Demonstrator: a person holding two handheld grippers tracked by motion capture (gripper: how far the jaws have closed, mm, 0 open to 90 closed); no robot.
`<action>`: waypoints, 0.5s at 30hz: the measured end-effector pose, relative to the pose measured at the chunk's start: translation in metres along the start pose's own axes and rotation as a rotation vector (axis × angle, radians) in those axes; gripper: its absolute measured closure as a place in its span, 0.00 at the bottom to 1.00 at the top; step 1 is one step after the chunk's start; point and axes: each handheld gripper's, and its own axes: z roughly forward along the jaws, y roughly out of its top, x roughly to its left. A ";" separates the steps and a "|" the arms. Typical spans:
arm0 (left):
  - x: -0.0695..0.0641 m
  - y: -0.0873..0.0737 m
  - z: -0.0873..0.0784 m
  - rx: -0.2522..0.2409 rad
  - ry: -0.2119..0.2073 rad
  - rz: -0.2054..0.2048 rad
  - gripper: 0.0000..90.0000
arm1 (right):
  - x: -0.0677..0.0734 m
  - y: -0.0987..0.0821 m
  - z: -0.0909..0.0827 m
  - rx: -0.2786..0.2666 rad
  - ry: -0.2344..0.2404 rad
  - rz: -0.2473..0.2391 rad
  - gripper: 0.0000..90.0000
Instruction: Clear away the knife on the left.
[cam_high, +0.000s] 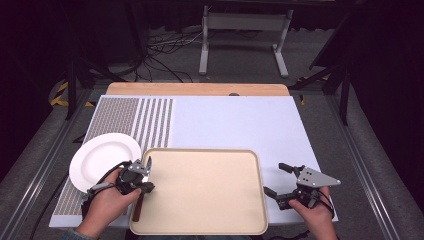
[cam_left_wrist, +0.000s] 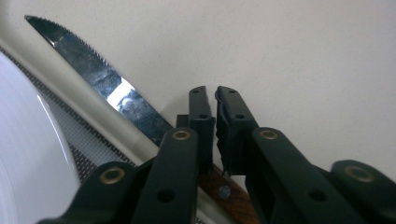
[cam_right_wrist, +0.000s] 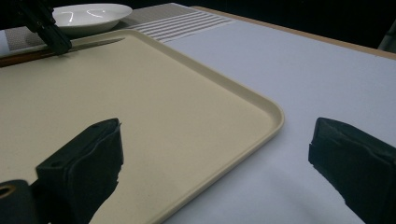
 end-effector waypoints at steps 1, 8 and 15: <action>-0.002 0.000 -0.002 -0.015 -0.011 -0.016 0.88 | 0.000 0.000 0.000 0.000 0.000 0.000 0.04; -0.006 0.003 -0.017 -0.095 -0.011 -0.006 0.56 | -0.001 0.001 0.000 -0.007 -0.005 0.003 0.04; -0.007 0.000 -0.030 -0.214 0.028 0.033 0.21 | -0.001 0.002 -0.001 -0.013 -0.010 0.003 0.04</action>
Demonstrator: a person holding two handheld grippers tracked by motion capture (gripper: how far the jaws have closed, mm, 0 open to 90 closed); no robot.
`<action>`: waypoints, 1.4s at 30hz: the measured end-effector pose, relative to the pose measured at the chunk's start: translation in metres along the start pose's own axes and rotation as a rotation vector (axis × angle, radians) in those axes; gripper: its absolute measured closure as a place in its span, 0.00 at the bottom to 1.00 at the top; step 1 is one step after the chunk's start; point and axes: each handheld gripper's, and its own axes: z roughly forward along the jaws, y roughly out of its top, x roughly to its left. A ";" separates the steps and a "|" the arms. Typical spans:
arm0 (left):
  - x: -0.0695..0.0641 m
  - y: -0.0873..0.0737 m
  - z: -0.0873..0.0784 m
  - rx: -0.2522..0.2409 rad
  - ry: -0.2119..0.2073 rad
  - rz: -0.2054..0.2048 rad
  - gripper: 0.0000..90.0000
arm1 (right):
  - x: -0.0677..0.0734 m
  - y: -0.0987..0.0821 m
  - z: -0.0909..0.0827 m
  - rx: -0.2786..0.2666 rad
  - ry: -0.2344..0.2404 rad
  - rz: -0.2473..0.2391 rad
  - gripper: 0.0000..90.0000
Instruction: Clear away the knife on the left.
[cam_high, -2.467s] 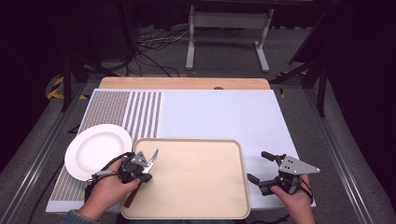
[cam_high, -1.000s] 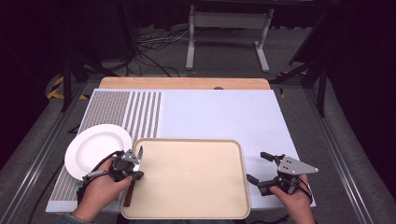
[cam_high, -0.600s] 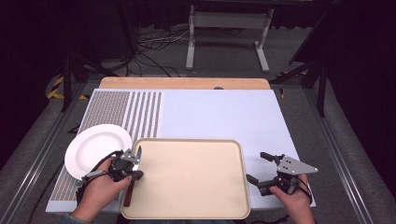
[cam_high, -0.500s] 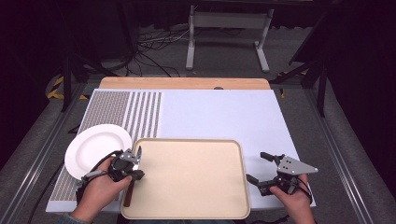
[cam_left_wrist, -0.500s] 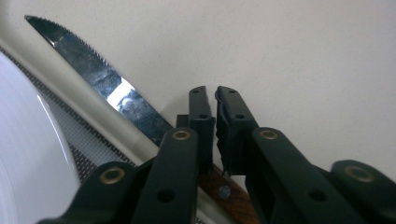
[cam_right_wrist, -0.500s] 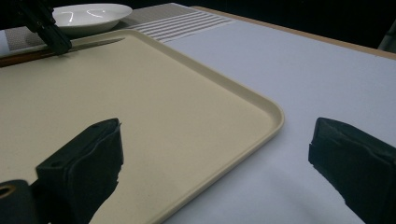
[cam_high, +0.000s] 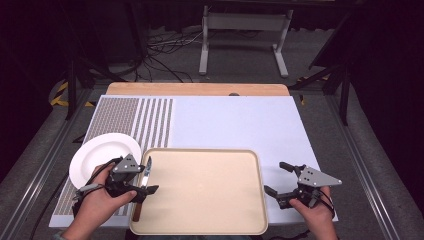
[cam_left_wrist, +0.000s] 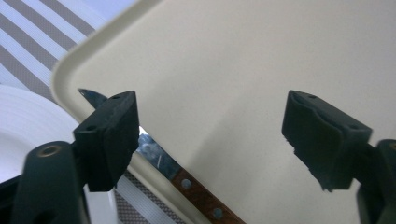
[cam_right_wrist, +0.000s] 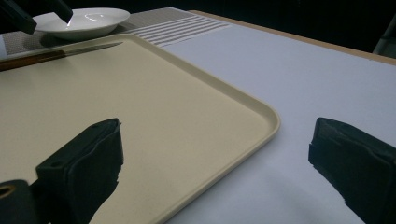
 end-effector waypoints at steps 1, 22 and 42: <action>0.000 0.000 -0.002 -0.015 0.008 0.006 0.19 | 0.000 0.000 0.000 0.000 -0.001 -0.001 0.04; 0.026 -0.054 -0.037 -0.418 0.063 0.010 0.10 | -0.001 0.000 -0.002 -0.014 -0.011 0.000 0.04; 0.051 -0.108 -0.049 -0.555 0.115 0.000 0.08 | -0.004 -0.003 -0.004 -0.029 -0.038 -0.003 0.04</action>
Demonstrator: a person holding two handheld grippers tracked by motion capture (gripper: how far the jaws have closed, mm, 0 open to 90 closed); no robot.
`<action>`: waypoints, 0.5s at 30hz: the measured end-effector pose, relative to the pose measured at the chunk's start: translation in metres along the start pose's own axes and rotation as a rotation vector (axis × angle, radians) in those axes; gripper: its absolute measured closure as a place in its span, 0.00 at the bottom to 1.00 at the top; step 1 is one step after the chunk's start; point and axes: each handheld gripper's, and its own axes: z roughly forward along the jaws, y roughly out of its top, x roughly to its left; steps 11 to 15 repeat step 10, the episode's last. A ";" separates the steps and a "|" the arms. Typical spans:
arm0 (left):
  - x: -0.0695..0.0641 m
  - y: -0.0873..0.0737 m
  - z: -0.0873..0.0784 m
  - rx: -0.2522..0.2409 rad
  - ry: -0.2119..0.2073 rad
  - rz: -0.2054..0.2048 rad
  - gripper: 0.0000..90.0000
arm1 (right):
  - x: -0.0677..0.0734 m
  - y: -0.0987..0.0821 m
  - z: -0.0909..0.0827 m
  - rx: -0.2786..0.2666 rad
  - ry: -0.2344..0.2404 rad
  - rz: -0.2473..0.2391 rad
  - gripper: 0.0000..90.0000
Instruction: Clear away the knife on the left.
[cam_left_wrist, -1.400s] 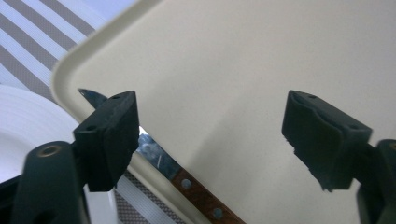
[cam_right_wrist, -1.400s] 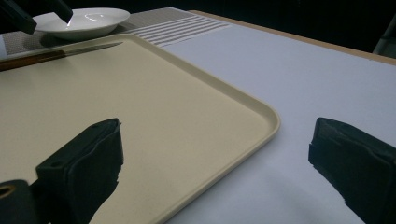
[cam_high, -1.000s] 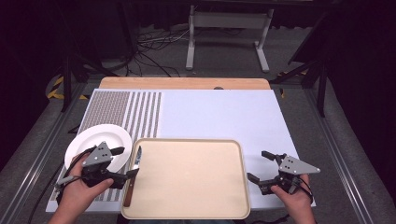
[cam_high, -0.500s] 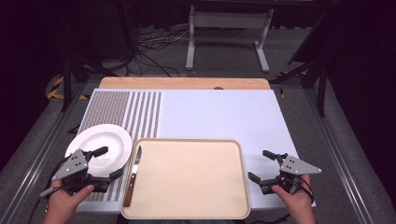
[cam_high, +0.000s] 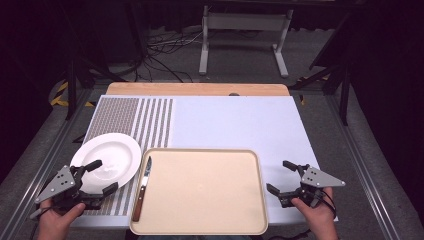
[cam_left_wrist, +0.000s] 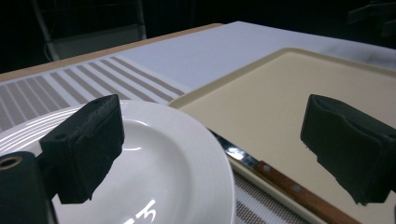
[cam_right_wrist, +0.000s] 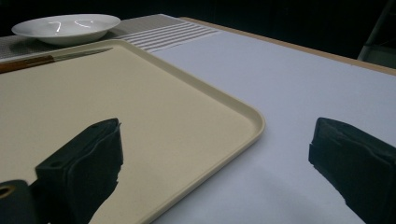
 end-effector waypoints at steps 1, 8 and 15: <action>0.001 -0.002 -0.001 -0.003 0.003 -0.014 0.08 | 0.000 0.000 0.000 0.001 -0.001 0.000 0.04; 0.005 -0.012 -0.002 0.010 0.011 -0.046 0.08 | -0.003 -0.003 -0.001 0.001 -0.013 0.008 0.04; 0.006 -0.012 -0.002 0.016 0.008 -0.042 0.08 | -0.003 -0.003 -0.001 -0.002 -0.013 0.009 0.04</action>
